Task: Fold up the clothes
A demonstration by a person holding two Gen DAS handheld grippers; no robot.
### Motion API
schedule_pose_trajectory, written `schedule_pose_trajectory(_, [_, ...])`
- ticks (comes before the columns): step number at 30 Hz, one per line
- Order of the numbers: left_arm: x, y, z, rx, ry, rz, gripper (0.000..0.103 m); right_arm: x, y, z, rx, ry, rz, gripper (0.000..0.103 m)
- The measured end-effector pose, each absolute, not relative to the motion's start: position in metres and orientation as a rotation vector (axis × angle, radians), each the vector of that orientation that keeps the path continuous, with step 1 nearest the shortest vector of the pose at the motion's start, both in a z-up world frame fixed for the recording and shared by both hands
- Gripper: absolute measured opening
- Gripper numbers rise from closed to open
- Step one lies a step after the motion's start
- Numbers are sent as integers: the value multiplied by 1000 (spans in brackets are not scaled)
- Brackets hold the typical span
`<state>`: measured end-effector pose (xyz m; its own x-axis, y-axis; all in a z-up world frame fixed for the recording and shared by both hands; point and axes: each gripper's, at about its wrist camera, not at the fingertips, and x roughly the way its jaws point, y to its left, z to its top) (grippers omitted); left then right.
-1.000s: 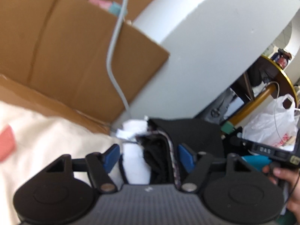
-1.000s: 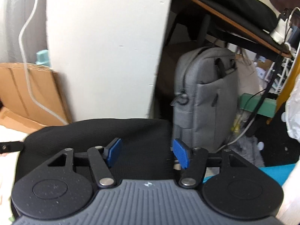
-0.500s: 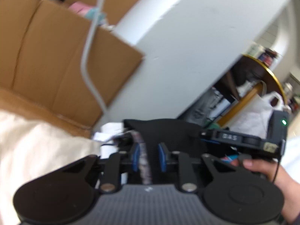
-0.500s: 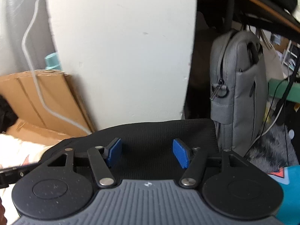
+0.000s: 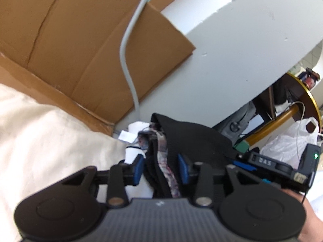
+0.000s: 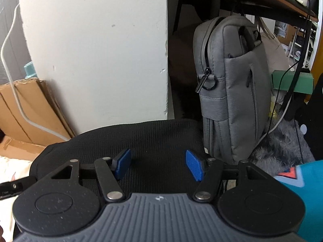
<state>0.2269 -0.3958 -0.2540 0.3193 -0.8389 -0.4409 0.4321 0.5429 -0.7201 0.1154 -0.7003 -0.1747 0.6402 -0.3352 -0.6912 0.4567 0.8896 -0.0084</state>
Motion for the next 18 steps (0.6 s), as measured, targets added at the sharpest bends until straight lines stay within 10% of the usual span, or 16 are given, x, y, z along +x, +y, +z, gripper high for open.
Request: schedule_pose_trajectory(18, [187,-423,-210,-352,784,-991,32,68,-626,-158,123,787,-355,66])
